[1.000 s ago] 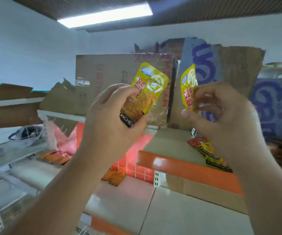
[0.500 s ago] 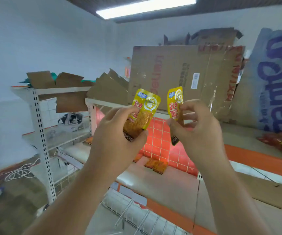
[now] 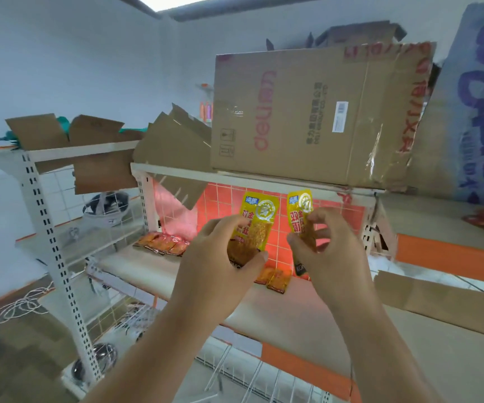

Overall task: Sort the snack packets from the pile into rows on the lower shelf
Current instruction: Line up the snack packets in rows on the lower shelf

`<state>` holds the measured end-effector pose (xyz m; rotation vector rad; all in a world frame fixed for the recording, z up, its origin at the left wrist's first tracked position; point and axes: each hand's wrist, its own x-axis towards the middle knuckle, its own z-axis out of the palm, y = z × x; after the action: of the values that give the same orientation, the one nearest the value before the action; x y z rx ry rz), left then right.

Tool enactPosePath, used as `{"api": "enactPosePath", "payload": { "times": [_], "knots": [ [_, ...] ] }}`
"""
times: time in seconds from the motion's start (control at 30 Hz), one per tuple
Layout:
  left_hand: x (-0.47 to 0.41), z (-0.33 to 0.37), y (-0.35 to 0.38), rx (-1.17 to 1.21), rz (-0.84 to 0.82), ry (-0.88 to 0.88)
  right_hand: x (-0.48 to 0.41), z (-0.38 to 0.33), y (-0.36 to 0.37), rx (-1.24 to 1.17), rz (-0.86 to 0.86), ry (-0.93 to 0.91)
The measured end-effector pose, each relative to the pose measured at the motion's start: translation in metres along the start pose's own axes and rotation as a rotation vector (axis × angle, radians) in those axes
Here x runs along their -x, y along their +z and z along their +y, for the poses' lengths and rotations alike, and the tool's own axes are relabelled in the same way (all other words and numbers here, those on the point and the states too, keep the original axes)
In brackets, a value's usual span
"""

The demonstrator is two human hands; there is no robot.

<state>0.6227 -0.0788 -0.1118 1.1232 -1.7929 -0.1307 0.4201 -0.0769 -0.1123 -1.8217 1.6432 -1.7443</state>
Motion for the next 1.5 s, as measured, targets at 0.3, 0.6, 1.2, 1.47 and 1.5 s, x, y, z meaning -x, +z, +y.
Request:
{"api": "enactPosePath", "payload": {
  "times": [0.3,0.6,1.2,1.47,1.5],
  "knots": [
    [-0.029,-0.062,0.129,0.019,-0.213,-0.116,-0.013,0.121,0.028,0.131,0.008,0.203],
    [-0.048,-0.127,0.267,-0.05,-0.49,-0.196,-0.037,0.238,0.067,0.351,-0.131,0.45],
    [-0.04,-0.211,0.379,-0.04,-0.799,0.168,-0.018,0.335,0.125,0.75,-0.331,0.706],
    [-0.036,-0.248,0.384,-0.138,-0.808,0.543,0.017,0.346,0.132,0.934,-0.199,0.469],
    [-0.038,-0.247,0.386,-0.161,-0.823,0.535,0.015,0.348,0.134,0.935,-0.209,0.49]
  ]
}}
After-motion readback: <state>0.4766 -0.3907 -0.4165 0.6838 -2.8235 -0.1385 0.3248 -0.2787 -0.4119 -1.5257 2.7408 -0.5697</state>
